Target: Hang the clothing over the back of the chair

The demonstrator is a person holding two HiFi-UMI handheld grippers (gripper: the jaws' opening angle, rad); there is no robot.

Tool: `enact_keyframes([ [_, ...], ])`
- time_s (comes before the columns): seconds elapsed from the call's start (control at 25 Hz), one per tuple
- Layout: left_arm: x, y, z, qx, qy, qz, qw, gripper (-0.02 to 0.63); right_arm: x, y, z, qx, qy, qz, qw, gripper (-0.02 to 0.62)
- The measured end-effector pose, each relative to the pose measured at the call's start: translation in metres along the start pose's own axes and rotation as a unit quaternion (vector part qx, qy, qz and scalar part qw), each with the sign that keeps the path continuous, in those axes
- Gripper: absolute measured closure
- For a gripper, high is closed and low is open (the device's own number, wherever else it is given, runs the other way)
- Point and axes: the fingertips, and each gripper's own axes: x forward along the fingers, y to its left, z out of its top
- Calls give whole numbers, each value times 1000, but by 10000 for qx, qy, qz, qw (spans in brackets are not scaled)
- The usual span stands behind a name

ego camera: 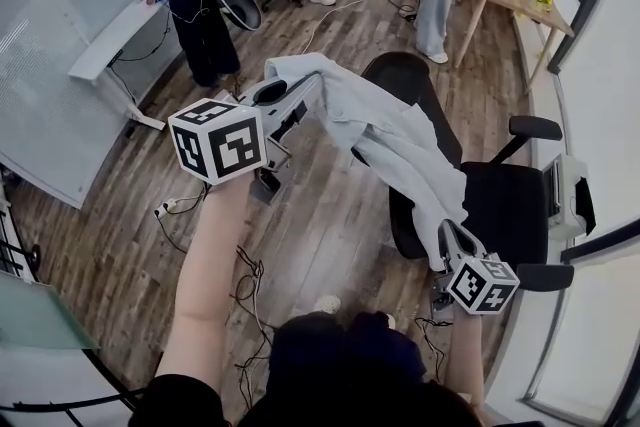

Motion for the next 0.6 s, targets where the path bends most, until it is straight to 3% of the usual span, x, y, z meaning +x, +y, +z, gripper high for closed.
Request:
enact_keyframes([
  [0.2,-29,34,2,-83,-98,56,9999,585,10,23,9,-44,-65,38,10000,595],
  [0.4,-68,83,5,-422,-285,384,9980,585,21,51,16,-97,-143,102,9998,595],
  [0.6,-127,143,-13,-515,-450,611,9958,586,36,91,-3,-266,-246,52,9993,595],
])
